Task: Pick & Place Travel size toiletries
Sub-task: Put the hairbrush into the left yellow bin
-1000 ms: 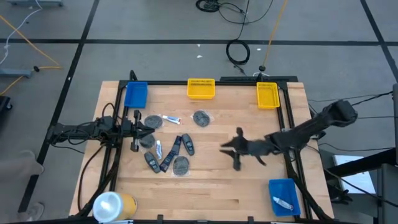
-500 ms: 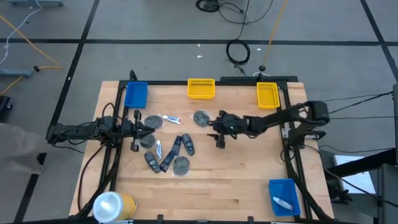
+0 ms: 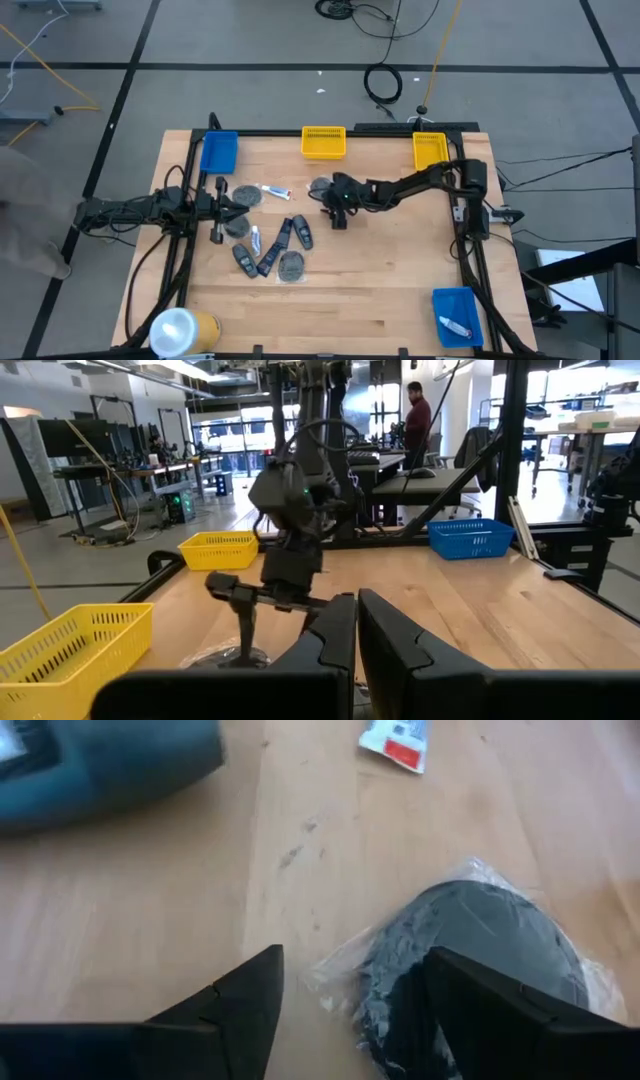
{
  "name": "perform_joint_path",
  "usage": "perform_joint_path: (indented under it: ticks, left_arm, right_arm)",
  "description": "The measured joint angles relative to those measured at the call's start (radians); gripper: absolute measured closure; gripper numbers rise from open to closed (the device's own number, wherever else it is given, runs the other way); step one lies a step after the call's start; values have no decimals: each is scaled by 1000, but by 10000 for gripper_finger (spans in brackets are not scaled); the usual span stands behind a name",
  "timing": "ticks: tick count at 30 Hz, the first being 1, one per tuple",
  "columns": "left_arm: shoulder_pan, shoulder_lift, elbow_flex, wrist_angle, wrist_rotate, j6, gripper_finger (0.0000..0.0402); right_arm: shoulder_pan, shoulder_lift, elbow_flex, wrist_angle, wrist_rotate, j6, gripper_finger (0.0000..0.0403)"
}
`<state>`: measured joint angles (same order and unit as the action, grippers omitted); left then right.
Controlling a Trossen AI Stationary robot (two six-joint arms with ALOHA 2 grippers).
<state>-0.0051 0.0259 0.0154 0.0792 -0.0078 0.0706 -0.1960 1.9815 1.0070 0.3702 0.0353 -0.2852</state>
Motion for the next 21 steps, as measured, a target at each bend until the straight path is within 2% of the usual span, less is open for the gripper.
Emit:
perform_joint_path:
  ticks: [5, 11, 16, 21]
  left_arm:
    - [0, 0, 0, 0, 0, 0, 382]
    - [0, 0, 0, 0, 0, 0, 382]
    - [0, 0, 0, 0, -1, 0, 382]
    - [0, 0, 0, 0, -1, 0, 382]
  right_arm:
    - [-36, 11, 0, -22, 15, 9, 224]
    - [-67, 9, 2, -68, 32, 65, 315]
    - [-23, -23, -1, -91, 114, 76, 389]
    - [44, -124, -6, -117, 173, 115, 394]
